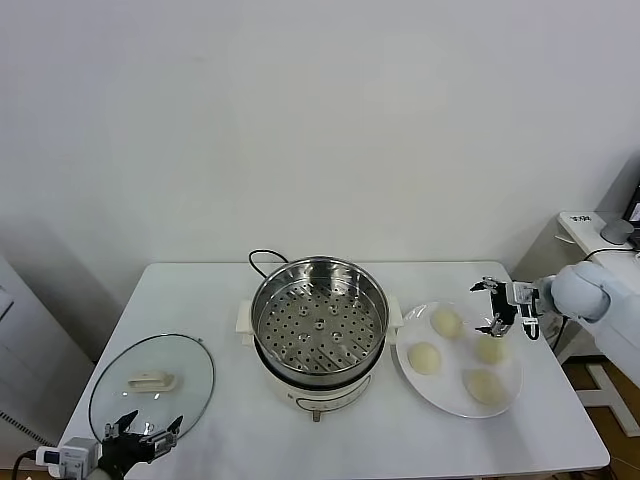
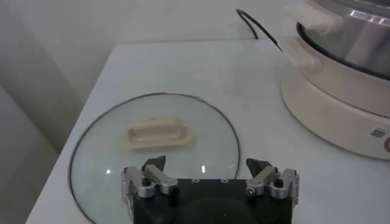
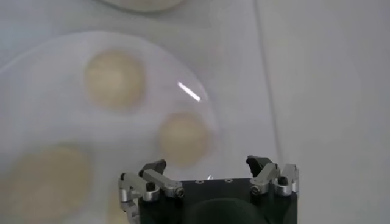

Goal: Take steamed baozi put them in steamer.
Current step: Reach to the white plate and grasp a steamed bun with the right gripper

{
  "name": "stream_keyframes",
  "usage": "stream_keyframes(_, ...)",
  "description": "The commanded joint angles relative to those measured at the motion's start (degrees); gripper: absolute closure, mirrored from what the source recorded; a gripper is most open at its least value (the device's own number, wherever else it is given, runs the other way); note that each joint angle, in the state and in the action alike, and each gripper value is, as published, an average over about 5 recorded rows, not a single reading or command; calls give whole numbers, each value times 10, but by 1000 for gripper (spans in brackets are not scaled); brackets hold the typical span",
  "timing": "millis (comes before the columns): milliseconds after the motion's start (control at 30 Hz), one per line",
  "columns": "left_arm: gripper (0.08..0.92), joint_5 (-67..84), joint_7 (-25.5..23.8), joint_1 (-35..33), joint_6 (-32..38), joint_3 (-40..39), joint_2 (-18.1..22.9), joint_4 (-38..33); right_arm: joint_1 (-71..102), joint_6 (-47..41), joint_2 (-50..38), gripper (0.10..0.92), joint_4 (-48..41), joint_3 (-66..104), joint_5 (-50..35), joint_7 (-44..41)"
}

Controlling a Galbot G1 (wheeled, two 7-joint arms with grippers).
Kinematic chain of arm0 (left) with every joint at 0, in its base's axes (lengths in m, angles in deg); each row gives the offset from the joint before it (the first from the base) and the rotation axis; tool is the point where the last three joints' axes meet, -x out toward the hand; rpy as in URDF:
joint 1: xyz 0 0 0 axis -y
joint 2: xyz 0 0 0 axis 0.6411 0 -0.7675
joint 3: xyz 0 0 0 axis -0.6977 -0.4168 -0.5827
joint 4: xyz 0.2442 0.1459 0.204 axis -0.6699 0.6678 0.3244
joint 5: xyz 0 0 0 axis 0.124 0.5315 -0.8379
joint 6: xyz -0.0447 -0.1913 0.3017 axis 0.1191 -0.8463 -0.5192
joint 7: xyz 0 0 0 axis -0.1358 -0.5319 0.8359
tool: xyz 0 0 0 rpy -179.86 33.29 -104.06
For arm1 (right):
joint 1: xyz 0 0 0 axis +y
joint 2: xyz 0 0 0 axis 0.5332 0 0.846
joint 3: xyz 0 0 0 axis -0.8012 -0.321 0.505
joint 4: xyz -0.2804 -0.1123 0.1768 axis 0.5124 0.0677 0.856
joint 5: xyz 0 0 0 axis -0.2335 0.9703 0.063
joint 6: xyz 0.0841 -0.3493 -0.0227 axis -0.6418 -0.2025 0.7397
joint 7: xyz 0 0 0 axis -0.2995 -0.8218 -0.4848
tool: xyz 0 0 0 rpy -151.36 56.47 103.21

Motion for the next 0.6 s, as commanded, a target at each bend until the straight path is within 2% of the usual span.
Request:
stream_keyframes(33,177,-1,1,4,-3,-2,-1,0,-107,29,61,203,-110,-123,-7,-54)
stream_keyframes(400,177,2,2,15,-6,-10,-8,5,-82,57,134,203,-168,-105,1,-46)
stream_keyframes(600,177,3,3,21,-11,-11,-9,4,-64,78,173,203,-212,-79,42,-51)
